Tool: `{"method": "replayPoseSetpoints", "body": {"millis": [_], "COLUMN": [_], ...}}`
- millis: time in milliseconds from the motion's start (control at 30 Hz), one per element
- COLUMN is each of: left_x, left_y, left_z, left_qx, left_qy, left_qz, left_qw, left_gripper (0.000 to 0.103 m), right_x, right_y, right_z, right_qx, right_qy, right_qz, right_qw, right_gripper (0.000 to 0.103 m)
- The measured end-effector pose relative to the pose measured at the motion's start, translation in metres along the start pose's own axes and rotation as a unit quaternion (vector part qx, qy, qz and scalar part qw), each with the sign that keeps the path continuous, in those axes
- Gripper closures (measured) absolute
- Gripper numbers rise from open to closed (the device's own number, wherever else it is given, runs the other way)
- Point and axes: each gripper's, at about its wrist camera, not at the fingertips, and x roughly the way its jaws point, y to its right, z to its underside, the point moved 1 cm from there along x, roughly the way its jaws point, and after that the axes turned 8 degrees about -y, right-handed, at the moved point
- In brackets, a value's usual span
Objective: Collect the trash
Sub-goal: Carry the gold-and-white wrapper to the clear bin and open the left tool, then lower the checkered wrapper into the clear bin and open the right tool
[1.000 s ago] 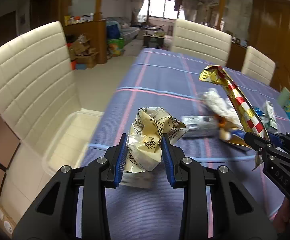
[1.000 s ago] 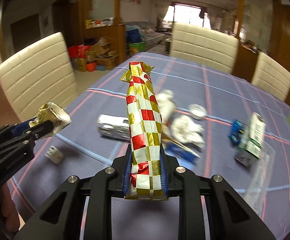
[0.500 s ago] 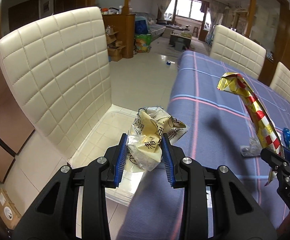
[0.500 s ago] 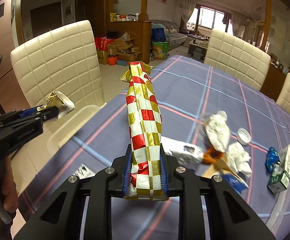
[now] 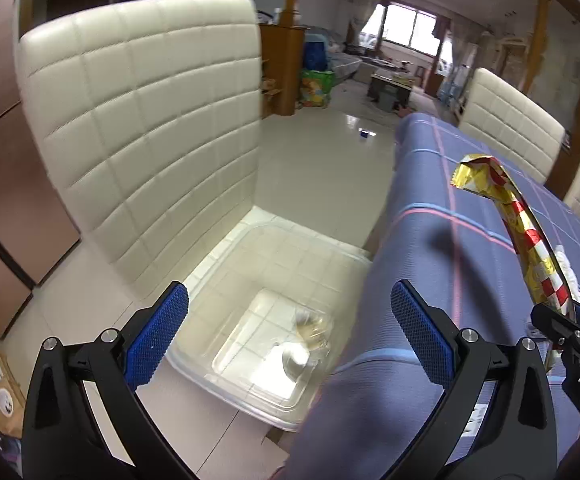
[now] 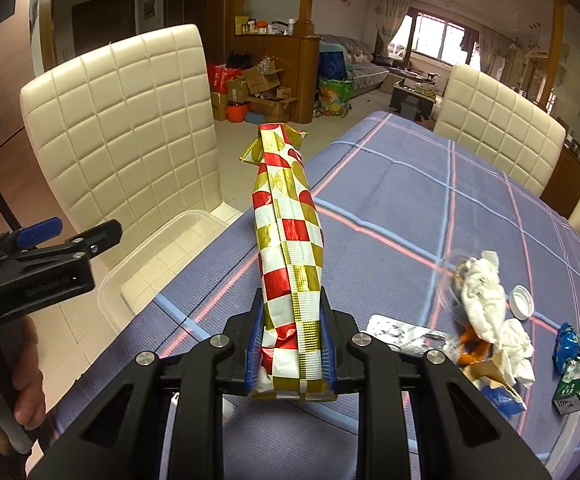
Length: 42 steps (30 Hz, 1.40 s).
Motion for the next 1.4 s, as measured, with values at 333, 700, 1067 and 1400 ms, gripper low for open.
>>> {"method": "replayPoseSetpoints", "body": {"millis": [333, 700, 1067, 1400], "left_x": [-0.003, -0.014, -0.013, -0.015], "left_y": [-0.038, -0.052, -0.053, -0.042], "left_z": [0.02, 0.026, 0.029, 0.028], "left_qx": [-0.021, -0.024, -0.019, -0.008], "left_qy": [-0.006, 0.002, 0.001, 0.0], "left_qz": [-0.047, -0.056, -0.054, -0.05], "left_qw": [0.9987, 0.9981, 0.9983, 0.9987], "left_gripper": [0.003, 0.003, 0.003, 0.003], "right_x": [0.016, 0.024, 0.023, 0.019], "right_y": [-0.039, -0.069, -0.076, -0.062], "right_z": [-0.013, -0.023, -0.031, -0.027], "right_qx": [-0.045, -0.084, -0.093, -0.065], "right_qy": [-0.01, -0.006, 0.034, 0.02], "right_qz": [-0.021, -0.036, 0.006, -0.008], "right_qw": [0.999, 0.996, 0.995, 0.998], "right_gripper": [0.08, 0.079, 0.037, 0.037]}}
